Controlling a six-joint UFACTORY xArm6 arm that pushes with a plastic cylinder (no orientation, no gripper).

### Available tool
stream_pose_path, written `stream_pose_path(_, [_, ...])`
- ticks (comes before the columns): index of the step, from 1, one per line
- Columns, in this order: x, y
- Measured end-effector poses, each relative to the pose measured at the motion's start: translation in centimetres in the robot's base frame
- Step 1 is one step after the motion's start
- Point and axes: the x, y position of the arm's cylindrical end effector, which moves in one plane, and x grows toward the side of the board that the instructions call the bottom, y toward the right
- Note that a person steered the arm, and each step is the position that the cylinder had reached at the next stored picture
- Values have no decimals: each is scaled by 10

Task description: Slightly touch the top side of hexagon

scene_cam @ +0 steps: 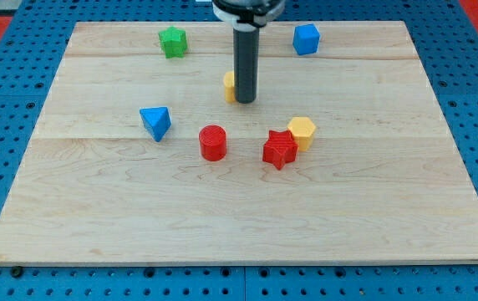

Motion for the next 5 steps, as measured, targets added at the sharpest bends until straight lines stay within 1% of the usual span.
stream_pose_path(1, [-26, -10])
stream_pose_path(2, [4, 2])
stream_pose_path(3, [52, 51])
stream_pose_path(4, [62, 115])
stream_pose_path(5, [100, 161])
